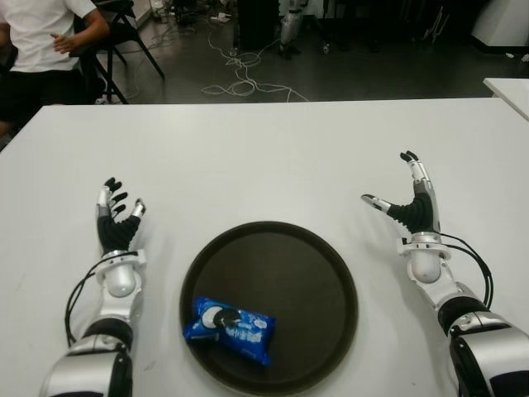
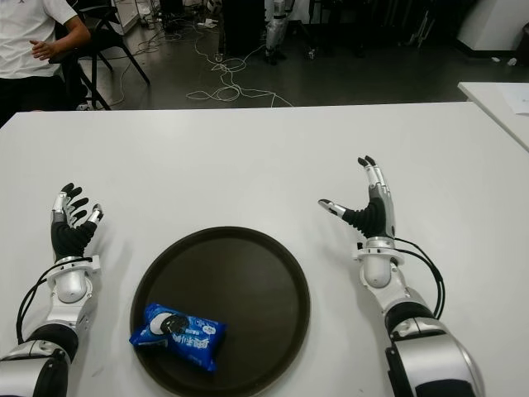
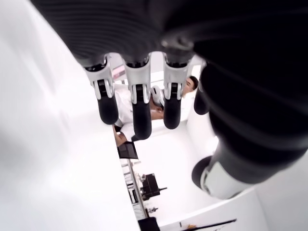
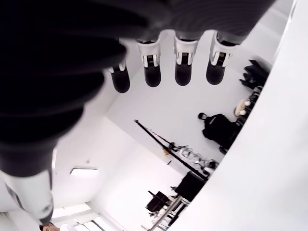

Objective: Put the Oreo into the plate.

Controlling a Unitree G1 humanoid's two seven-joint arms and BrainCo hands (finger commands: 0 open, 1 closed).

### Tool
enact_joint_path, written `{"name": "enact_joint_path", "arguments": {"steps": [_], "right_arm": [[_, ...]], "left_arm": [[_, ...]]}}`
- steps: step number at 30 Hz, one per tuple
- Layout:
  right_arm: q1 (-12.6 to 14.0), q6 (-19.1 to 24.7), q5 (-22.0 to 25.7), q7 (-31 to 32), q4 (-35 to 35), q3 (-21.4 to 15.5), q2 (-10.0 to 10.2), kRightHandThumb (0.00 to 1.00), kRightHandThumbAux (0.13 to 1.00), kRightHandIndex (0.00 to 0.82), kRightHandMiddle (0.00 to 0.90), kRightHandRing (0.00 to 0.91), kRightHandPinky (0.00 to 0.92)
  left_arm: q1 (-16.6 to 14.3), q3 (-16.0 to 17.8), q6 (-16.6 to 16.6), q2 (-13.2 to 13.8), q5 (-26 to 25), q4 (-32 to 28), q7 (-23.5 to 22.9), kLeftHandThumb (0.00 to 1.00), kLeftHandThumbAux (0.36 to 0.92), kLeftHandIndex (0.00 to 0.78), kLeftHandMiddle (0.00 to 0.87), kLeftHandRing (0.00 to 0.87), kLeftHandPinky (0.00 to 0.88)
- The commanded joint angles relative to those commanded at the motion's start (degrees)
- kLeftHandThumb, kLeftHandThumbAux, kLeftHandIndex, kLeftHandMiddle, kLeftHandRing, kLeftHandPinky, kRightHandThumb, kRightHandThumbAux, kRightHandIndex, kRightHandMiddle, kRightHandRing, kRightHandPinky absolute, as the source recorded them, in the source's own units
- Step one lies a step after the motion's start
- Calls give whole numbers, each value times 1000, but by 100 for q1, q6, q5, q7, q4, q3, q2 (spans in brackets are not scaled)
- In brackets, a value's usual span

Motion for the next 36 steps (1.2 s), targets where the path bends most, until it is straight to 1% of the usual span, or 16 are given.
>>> {"name": "enact_joint_path", "arguments": {"steps": [6,16,20,26,33,36], "right_arm": [[-32,73,64,98,91,-48,20,0,696,0,0,0,0],[-65,148,-120,-184,83,80,11,0,699,0,0,0,0],[-44,81,22,-9,81,14,57,0,692,0,0,0,0],[-30,38,94,61,62,-39,88,0,683,0,0,0,0],[-39,49,-62,-164,45,45,51,0,713,0,0,0,0],[-53,69,-234,-405,42,158,7,0,732,0,0,0,0]], "left_arm": [[-21,-10,-1,15,18,33,89,117,785,121,176,195,218],[-36,-53,-50,47,56,36,192,123,790,128,181,199,218],[-36,-62,-72,59,53,37,178,125,789,129,179,204,229],[-37,-63,-79,62,31,34,142,130,785,129,176,204,229],[-42,-50,-71,55,-1,31,71,126,772,132,177,204,233],[-47,-50,-50,52,1,31,72,115,762,132,179,205,232]]}}
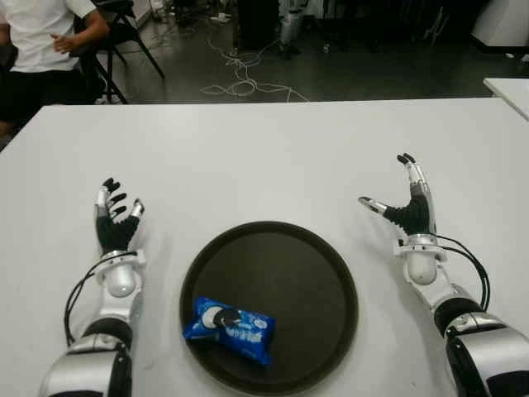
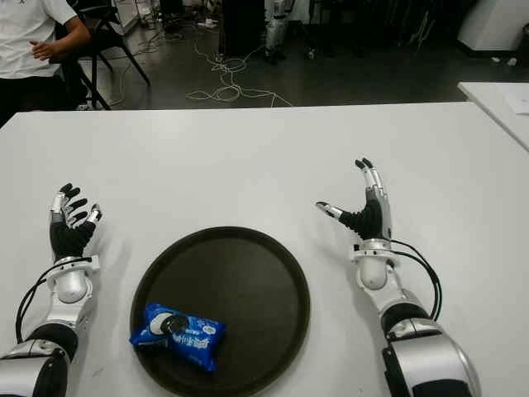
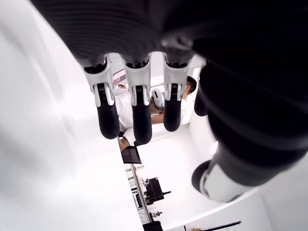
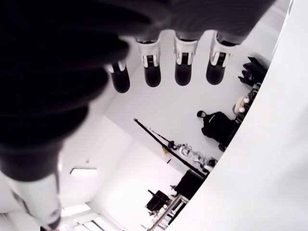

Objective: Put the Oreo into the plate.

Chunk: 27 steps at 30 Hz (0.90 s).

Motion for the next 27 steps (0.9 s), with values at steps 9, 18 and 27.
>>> {"name": "enact_joint_path", "arguments": {"steps": [9,18,27], "right_arm": [[-9,-14,52,62,24,-31,25,0,746,0,0,0,0],[9,-19,86,153,15,-73,41,0,753,0,0,0,0],[96,8,449,855,-87,-267,6,0,712,0,0,0,0]], "left_arm": [[-9,-33,57,8,51,9,68,94,755,128,168,195,224],[12,-17,32,-14,33,6,75,93,772,136,182,208,233],[196,-21,-55,-57,3,-270,24,102,769,119,158,177,190]]}}
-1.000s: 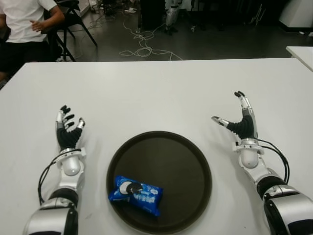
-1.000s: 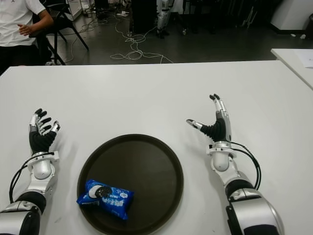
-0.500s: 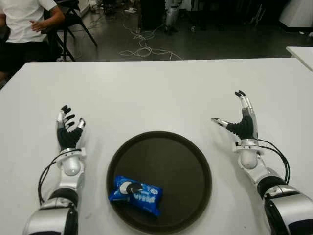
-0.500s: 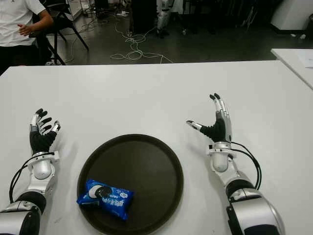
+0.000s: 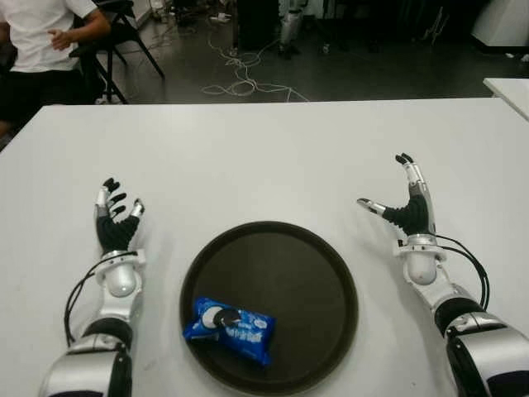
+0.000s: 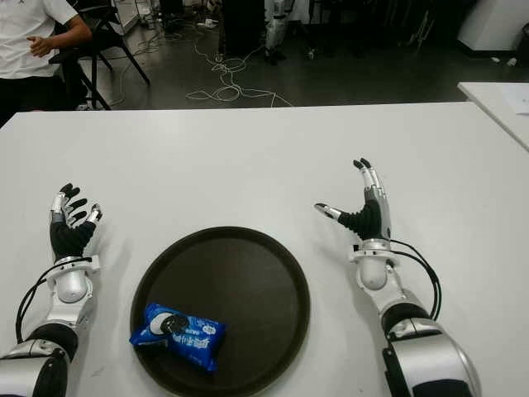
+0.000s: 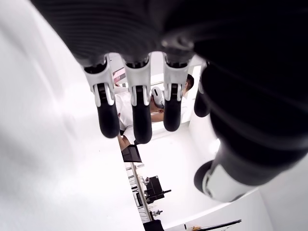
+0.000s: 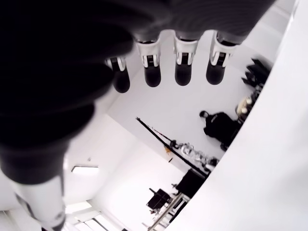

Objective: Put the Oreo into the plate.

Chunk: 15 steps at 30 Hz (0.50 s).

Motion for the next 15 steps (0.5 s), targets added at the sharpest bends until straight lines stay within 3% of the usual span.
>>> {"name": "enact_joint_path", "arguments": {"steps": [15], "right_arm": [[172,-73,319,565,-372,-136,79,0,707,0,0,0,0]], "left_arm": [[355,21,402,-62,-209,-931,-556,57,745,56,88,73,55]]}}
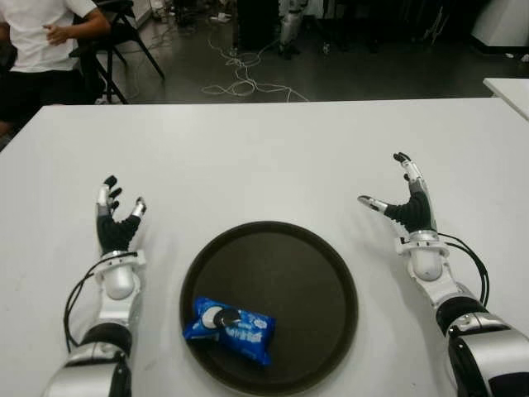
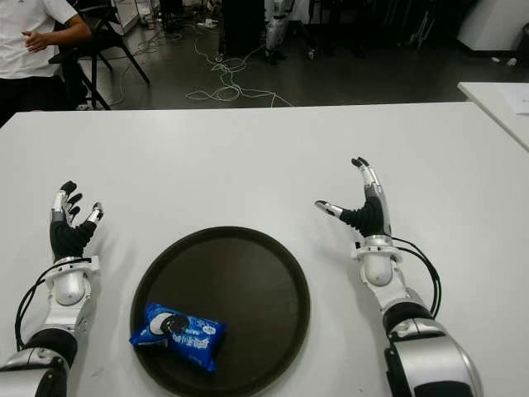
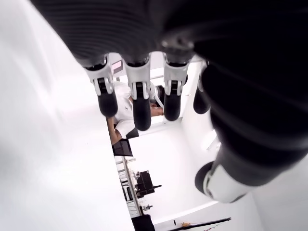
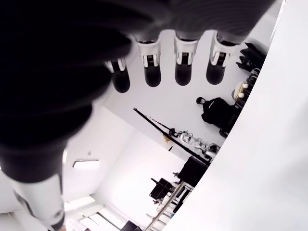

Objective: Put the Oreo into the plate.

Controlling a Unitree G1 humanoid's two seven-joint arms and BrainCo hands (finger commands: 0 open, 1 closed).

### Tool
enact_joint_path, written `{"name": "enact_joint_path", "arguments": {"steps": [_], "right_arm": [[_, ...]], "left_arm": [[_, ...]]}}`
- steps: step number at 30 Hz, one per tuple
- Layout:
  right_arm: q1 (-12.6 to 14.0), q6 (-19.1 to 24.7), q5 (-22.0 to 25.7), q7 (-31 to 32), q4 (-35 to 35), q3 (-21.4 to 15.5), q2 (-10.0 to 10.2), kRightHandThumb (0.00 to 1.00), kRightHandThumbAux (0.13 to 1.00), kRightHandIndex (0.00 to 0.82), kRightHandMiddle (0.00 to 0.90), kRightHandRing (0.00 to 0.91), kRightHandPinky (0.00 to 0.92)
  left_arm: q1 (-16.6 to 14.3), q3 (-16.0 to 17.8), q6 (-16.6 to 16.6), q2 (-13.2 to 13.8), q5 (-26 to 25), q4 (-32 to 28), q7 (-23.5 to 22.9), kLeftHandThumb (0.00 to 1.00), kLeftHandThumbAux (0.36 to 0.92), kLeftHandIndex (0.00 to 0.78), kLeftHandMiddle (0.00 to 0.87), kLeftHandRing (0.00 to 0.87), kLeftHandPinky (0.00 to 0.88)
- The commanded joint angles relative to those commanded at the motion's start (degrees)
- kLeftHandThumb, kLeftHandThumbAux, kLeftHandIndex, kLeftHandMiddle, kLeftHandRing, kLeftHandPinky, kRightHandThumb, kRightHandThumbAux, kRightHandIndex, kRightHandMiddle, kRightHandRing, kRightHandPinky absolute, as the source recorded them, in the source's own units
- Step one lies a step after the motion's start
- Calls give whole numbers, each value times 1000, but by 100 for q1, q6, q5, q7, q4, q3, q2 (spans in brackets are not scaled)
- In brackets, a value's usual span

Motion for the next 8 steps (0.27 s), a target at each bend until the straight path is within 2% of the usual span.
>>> {"name": "enact_joint_path", "arguments": {"steps": [8], "right_arm": [[100,110,-109,-60,-237,39,-17,0,682,0,0,0,0]], "left_arm": [[285,-83,407,3,54,-824,-243,43,734,36,62,44,38]]}}
